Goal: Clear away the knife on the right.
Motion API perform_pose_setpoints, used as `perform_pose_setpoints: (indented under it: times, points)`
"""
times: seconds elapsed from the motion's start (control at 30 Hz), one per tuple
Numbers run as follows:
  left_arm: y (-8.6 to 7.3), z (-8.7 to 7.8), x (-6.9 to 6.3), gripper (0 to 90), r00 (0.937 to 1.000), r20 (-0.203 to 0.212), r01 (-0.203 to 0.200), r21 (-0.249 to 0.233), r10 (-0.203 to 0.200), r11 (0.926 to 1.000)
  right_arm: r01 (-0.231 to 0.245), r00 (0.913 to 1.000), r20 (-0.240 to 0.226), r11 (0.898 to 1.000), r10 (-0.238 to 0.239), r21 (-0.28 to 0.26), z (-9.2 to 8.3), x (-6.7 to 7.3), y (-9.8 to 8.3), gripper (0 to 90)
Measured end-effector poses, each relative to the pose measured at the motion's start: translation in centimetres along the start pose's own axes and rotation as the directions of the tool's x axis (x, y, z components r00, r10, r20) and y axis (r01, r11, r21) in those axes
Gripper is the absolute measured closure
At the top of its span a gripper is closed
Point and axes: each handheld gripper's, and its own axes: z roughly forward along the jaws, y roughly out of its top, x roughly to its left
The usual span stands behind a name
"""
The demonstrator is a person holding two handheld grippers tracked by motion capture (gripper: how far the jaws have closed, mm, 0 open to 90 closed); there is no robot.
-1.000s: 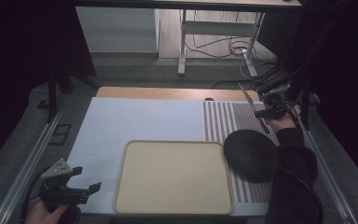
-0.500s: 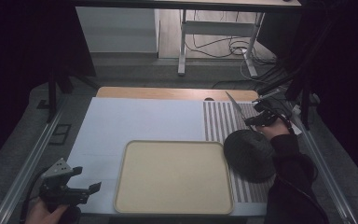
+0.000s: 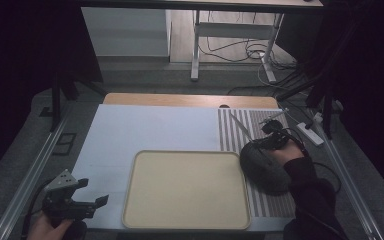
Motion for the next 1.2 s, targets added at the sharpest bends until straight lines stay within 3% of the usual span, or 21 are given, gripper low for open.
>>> perform_pose_setpoints:
  times: [0.53, 1.2]
  points:
    - [0.0, 0.0, 0.0, 6.7, 1.0000, -0.001, -0.001, 0.000, 0.001, 1.0000, 0.061, 0.9954, -0.075, 0.997, -0.058, 0.038, 0.2, 5.9, -0.8, 80.4]
    - [0.0, 0.0, -0.1, 6.7, 1.0000, -0.005, -0.005, 0.003, 0.005, 1.0000, 0.143, 0.9846, -0.112, 0.987, -0.134, 0.070, 0.3, 12.7, -2.3, 80.3]
